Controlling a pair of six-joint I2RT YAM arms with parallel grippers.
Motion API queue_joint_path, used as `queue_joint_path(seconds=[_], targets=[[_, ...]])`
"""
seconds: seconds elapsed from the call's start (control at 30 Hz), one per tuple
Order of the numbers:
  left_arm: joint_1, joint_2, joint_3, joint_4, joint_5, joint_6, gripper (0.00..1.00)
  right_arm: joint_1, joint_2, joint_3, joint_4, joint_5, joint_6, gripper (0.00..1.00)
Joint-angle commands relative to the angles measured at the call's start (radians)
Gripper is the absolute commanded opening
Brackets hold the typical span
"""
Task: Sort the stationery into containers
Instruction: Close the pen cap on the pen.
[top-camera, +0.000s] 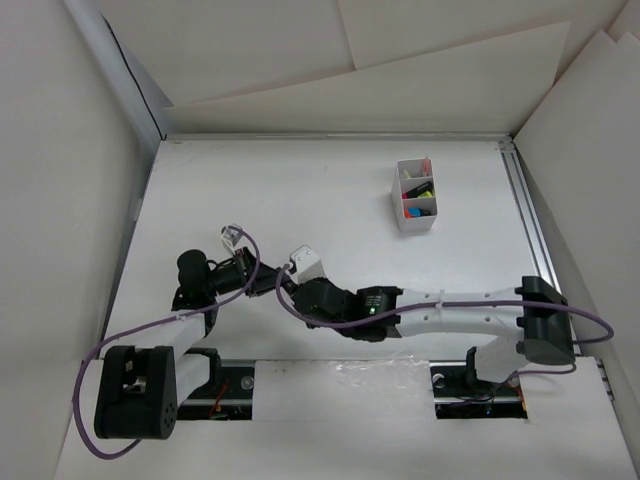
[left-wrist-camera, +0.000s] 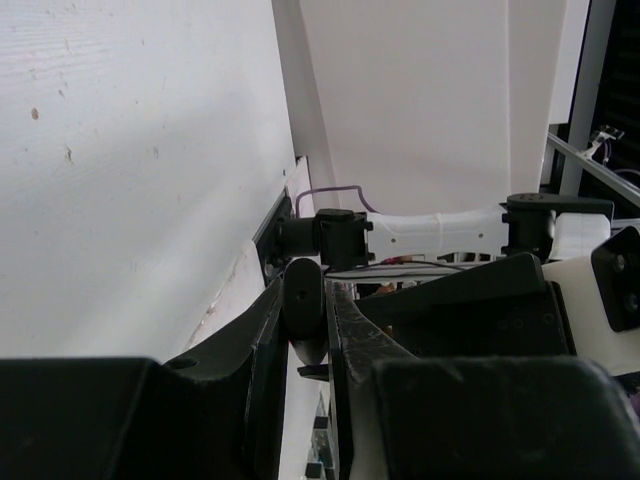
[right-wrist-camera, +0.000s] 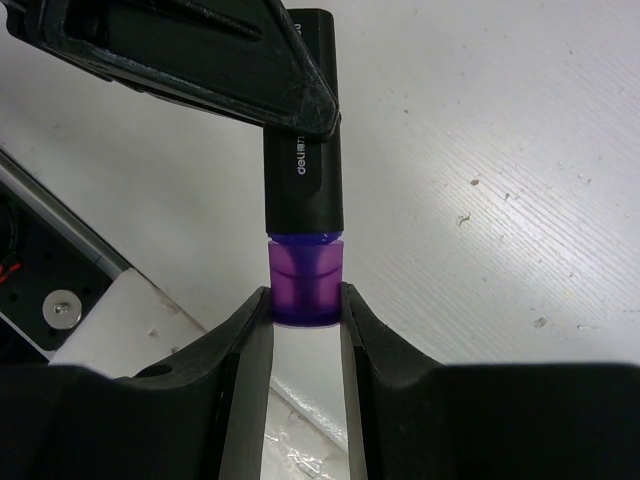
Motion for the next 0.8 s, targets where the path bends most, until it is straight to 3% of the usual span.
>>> queue_joint_path(seconds=[0.0, 0.43, 0.77], targets=[[-0.020, -0.015, -0.025, 0.012, 0.079, 0.029, 0.00, -0.028, -0.001, 0.107, 0.156, 0.114, -0.038, 0.12], [-0.020, -0.024, -0.035, 0.012, 0.079, 0.029, 0.00, -0.115, 0.074, 0.223, 0.318, 0.068, -0.118, 0.11], [-0.020, -0.042, -0.044, 0.141, 0.088, -0.068, 0.00, -0.204, -0.096, 0.102, 0.471, -0.107, -0.009, 0.11]])
